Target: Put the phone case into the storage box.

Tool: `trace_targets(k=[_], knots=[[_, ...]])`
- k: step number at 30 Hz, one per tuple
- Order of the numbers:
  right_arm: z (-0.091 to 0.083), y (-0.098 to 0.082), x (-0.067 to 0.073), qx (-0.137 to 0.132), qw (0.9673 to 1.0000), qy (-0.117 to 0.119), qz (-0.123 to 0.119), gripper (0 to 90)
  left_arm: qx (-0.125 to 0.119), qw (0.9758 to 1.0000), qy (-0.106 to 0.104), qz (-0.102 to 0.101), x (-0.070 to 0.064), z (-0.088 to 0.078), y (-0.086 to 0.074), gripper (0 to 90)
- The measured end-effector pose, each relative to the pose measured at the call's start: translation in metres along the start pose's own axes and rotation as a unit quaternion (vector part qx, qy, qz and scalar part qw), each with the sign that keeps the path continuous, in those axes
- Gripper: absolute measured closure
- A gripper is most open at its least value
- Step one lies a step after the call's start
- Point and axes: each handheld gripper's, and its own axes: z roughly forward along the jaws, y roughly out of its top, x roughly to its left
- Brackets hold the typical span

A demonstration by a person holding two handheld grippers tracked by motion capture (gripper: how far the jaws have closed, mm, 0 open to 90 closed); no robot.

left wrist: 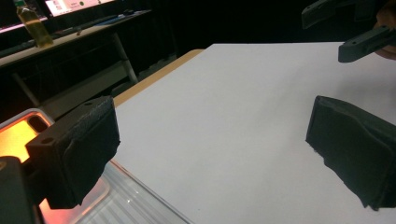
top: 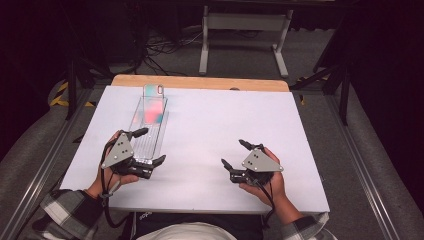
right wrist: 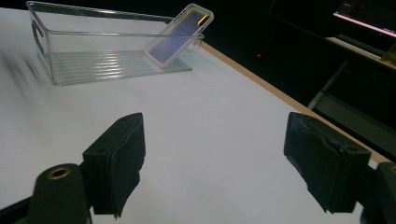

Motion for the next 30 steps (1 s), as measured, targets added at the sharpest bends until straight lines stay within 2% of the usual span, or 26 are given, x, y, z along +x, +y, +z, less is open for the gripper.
trace_targets(k=[6, 8, 14, 20, 22, 23, 30], knots=[[-0.002, -0.001, -0.001, 0.001, 1.0, 0.005, 0.0, 21.3, -0.004, 0.9999, 0.007, -0.008, -0.009, 0.003, -0.003, 3.7], [-0.003, -0.002, -0.002, 0.002, 1.0, 0.006, 0.001, 21.1, -0.005, 0.9999, 0.002, -0.015, -0.011, 0.005, -0.004, 4.2], [-0.006, -0.003, -0.003, -0.001, 1.0, 0.008, 0.002, 20.6, -0.001, 0.9999, 0.0, -0.011, -0.016, 0.007, -0.011, 4.5], [-0.007, -0.003, -0.002, -0.002, 1.0, 0.008, 0.001, 19.4, 0.006, 0.9998, 0.007, -0.016, -0.016, 0.004, -0.019, 4.5], [-0.007, -0.003, -0.001, -0.005, 1.0, 0.003, -0.001, 18.9, 0.01, 0.9998, 0.01, -0.015, -0.016, 0.003, -0.021, 4.6], [-0.008, -0.003, -0.001, -0.006, 1.0, 0.003, -0.001, 18.7, 0.013, 0.9998, 0.014, -0.007, -0.016, 0.003, -0.022, 4.5], [-0.011, -0.005, -0.001, -0.008, 0.9999, 0.005, 0.004, 15.5, 0.017, 0.9997, 0.012, -0.013, -0.015, 0.0, -0.027, 4.3]])
